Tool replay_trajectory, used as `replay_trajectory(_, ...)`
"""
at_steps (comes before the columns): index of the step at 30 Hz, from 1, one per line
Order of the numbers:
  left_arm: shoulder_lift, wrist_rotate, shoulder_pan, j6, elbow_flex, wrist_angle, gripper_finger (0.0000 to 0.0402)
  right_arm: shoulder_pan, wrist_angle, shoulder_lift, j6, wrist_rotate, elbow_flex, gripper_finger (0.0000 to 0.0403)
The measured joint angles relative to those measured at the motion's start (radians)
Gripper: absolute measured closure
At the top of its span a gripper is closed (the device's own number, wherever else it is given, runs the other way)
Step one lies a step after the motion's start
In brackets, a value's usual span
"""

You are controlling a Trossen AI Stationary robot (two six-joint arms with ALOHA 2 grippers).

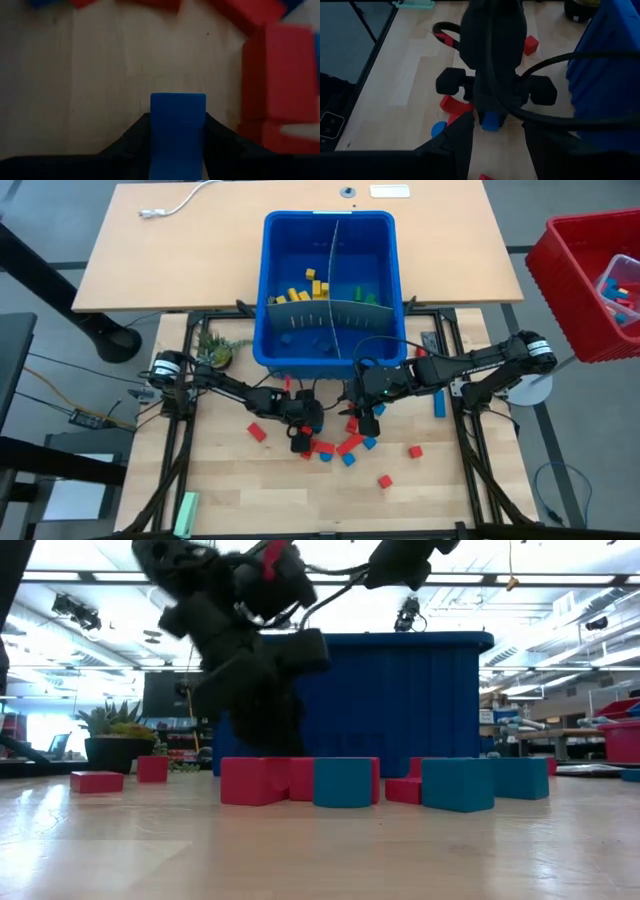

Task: Sort blocks
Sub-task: Put the blue block with the other blue blocks into the blue bin

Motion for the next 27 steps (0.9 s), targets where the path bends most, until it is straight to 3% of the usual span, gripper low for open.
replay_trajectory(4, -0.047, -0.015, 0.000, -0.020, 0.122, -0.193, 0.0264, 0.000, -0.009, 0.000, 0.000, -0.001, 0.000, 0.0241)
replay_trajectory(9, -0.133, -0.160, 0.003, 0.018, 0.252, -0.453, 0.0264, 0.000, -0.030, 0.000, 0.000, -0.002, 0.000, 0.0241)
replay_trajectory(14, -0.246, -0.230, 0.045, 0.016, 0.367, -0.618, 0.0264, 0.000, -0.035, 0.000, 0.000, 0.001, 0.000, 0.0241)
replay_trajectory(19, -0.343, -0.323, 0.128, 0.048, 0.433, -0.668, 0.0264, 0.000, -0.033, 0.000, 0.000, 0.005, 0.000, 0.0241)
replay_trajectory(27, -0.369, -0.343, 0.337, 0.071, 0.473, -0.634, 0.0264, 0.000, -0.025, 0.000, 0.000, 0.006, 0.000, 0.0241)
